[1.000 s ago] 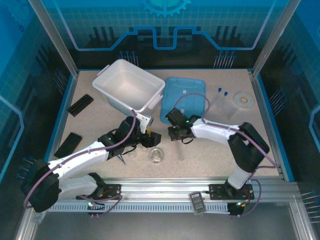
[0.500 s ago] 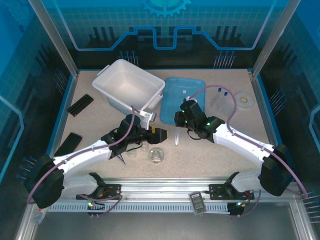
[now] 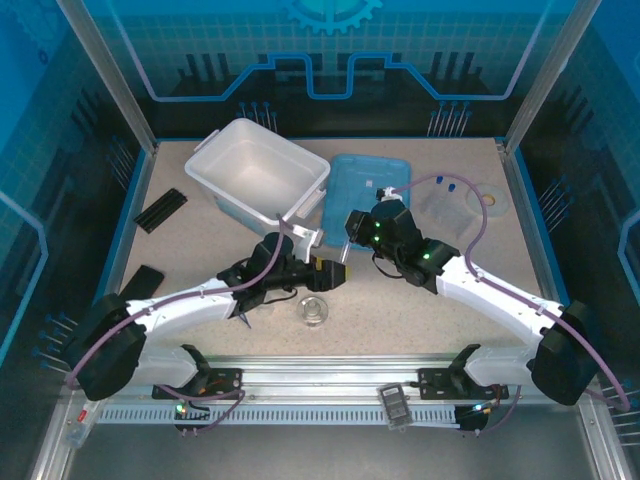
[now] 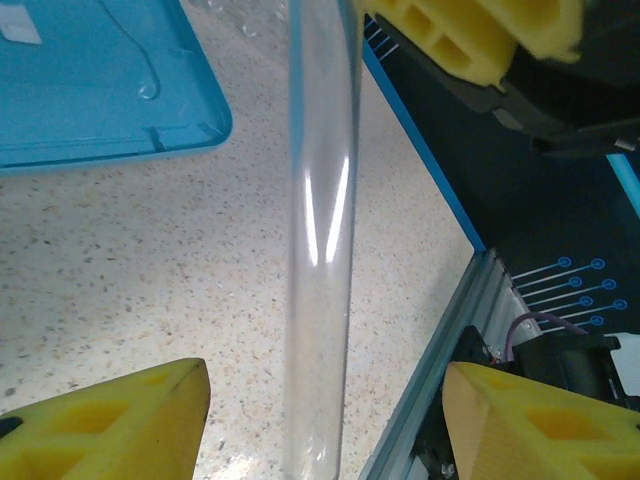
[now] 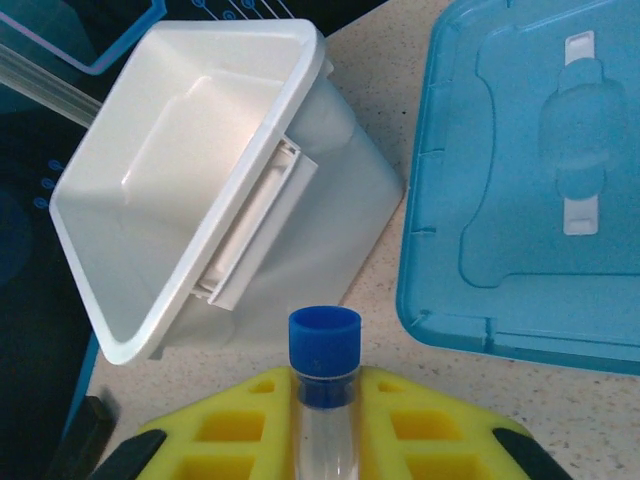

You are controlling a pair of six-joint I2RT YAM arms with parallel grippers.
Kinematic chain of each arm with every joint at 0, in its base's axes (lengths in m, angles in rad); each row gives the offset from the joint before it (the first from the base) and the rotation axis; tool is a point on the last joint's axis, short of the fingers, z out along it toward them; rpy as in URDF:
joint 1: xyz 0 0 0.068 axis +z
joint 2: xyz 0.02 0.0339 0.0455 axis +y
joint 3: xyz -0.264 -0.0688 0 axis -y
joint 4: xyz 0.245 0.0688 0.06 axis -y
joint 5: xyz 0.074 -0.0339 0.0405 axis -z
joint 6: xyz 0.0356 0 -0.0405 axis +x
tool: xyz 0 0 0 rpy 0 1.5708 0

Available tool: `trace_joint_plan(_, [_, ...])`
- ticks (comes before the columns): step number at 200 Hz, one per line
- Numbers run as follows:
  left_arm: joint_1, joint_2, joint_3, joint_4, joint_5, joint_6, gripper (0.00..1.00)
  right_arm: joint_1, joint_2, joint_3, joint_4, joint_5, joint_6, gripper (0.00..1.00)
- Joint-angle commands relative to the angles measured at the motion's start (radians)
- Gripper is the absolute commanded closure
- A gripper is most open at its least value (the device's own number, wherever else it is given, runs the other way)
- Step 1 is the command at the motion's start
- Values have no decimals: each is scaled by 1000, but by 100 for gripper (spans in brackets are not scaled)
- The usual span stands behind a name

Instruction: Organize the chemistry lab equipment

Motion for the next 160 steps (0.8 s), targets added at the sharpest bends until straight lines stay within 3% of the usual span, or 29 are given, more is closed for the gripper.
trace_joint_plan(1, [-11, 19, 13, 50, -9, -7, 38, 16, -4, -8, 76, -5, 59, 80])
trace_joint_plan(39, [-13, 22, 10, 55, -16, -8, 48, 22, 7, -17, 99, -16, 92, 80])
trace_joint_plan(66, [-13, 13, 12, 41, -27, -3, 63, 27, -1, -30, 106, -1, 96, 80])
trace_joint_plan(160, [-13, -9, 34, -28, -54, 56, 82, 29, -24, -60, 84, 15, 93, 80])
